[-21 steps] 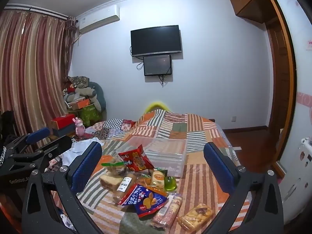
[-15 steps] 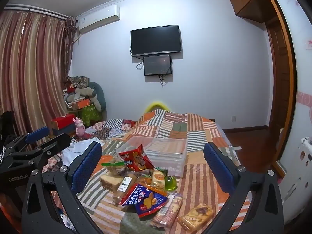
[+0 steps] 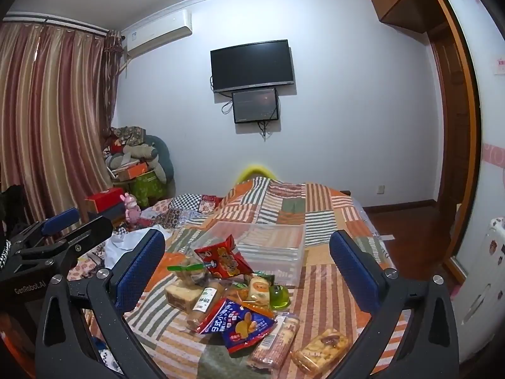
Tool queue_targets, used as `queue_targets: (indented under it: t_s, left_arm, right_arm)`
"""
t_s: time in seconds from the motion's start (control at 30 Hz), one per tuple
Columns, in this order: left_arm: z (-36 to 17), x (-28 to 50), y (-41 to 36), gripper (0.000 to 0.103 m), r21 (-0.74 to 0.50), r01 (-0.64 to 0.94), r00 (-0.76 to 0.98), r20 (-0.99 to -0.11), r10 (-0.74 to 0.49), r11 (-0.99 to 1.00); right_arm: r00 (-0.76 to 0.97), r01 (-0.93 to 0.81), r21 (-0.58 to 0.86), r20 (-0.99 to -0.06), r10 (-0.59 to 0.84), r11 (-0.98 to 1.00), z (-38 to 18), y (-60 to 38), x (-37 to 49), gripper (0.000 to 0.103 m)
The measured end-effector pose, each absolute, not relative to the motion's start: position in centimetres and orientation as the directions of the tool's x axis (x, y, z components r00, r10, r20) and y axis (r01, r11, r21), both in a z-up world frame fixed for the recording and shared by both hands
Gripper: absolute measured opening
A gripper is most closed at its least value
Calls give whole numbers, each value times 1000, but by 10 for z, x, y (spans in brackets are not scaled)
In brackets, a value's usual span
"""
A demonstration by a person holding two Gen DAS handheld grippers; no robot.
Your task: Organize snacks
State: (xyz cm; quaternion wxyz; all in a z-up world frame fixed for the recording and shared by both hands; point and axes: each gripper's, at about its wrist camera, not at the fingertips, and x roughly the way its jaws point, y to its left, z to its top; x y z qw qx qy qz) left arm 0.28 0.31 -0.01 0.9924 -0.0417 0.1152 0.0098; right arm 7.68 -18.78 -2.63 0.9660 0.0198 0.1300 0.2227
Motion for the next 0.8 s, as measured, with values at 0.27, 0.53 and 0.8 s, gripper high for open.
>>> queue_targets:
  t_s: [0.27, 0.53, 0.8]
  left_arm:
    - [0, 0, 3, 103, -77, -30, 973, -229, 12, 997]
    - [2, -1, 1, 103, -77, -30, 974, -227, 12, 997]
    - [4, -4, 2, 103, -69, -33, 975, -224, 17, 997]
  right_arm:
    - [866, -429, 94, -241, 439, 898, -26, -187, 76, 103]
    - [865, -430, 98, -239, 441, 898, -26, -187, 75, 103]
    - [865, -431, 103, -236, 443, 896, -27, -187, 75, 103]
